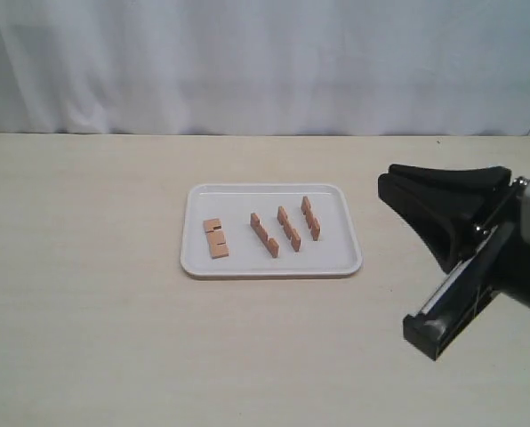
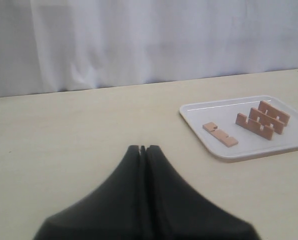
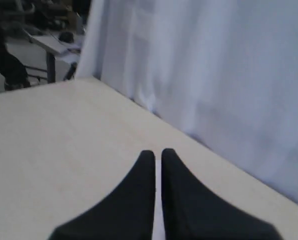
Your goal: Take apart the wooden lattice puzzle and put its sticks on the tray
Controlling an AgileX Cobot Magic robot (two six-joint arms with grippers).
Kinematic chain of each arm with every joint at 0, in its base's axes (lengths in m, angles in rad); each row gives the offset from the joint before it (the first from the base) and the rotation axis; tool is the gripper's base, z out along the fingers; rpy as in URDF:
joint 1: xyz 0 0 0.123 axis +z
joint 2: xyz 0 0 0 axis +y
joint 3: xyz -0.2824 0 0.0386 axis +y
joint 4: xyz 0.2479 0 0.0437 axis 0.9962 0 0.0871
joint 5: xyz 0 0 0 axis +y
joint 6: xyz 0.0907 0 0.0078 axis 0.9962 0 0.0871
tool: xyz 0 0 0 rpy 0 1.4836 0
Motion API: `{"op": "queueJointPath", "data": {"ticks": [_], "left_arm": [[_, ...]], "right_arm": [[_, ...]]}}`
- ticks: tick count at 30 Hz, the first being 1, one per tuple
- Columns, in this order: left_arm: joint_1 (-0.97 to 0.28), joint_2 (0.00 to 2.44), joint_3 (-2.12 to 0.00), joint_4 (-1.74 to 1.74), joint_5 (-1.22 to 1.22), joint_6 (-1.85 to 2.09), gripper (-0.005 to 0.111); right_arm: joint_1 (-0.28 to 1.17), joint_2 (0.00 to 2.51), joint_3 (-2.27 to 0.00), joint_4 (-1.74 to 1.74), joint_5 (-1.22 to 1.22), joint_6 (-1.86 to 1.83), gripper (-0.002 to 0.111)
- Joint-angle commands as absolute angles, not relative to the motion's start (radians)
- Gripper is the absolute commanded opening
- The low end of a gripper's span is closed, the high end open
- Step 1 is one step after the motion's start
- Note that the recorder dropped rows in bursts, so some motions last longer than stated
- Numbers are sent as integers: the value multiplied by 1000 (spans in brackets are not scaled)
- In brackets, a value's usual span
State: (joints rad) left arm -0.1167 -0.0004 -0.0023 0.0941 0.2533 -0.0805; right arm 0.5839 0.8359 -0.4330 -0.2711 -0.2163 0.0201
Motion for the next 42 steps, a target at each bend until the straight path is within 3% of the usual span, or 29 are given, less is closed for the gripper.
{"op": "queueJointPath", "data": {"ticks": [1,18,27,36,42], "left_arm": [[-118,0,0,93,242,-84,0],[-118,0,0,93,242,-84,0],[-118,0,0,93,242,-84,0],[-118,0,0,93,242,-84,0],[-118,0,0,93,242,-84,0]], "right_arm": [[585,832,-353,-301,-414,6,4],[583,810,-331,-293,-419,8,4],[578,735,-191,-293,-418,-25,4],[409,531,0,-59,-414,34,4],[323,368,0,-63,-132,75,4]]}}
